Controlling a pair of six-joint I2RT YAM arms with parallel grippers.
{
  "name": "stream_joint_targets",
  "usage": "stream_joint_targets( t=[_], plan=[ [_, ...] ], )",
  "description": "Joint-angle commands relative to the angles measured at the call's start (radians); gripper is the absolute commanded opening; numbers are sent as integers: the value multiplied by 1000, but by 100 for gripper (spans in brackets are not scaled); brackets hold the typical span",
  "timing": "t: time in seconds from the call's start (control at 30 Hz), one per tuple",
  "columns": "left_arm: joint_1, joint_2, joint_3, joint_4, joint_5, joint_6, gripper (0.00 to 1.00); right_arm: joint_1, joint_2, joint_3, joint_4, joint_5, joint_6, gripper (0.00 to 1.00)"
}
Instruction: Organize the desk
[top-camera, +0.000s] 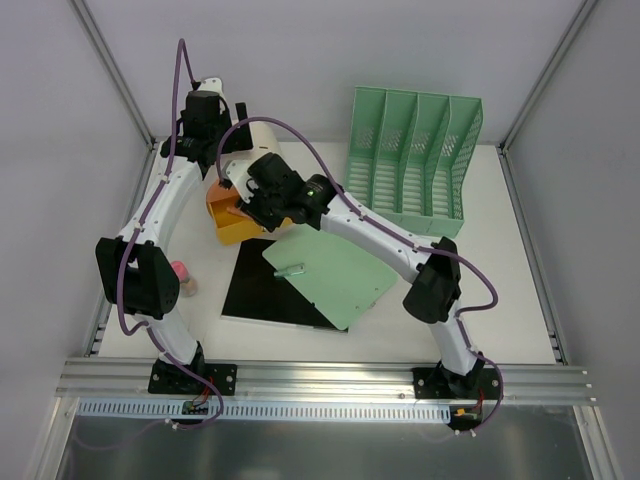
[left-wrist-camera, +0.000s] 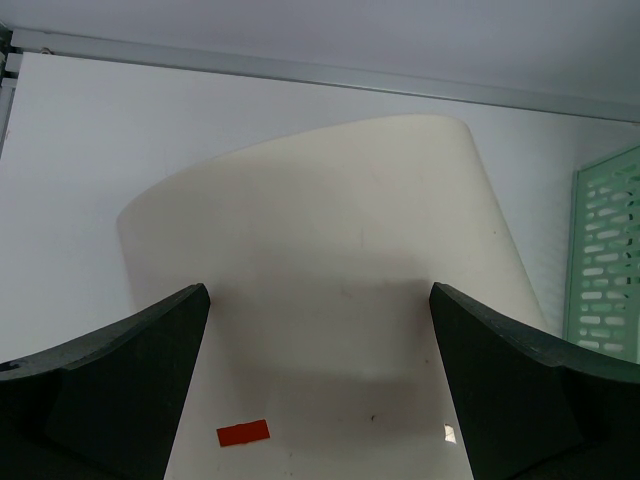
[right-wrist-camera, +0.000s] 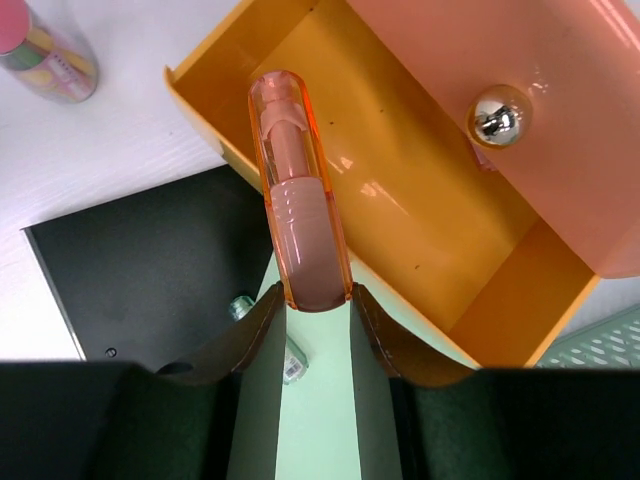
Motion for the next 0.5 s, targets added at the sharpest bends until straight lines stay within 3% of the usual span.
stream_joint_targets(
  t=[0.0,0.27,0.47],
  plan=[
    [2,27,-6,-91,2,10,95,-5,-6,45,81,58,-9,24],
    [3,26,-6,-91,4,10,95,-5,15,71,92,87,-6,28],
    [2,26,-7,-91,4,10,95,-5,24,73,98,98,-6,37]
  ],
)
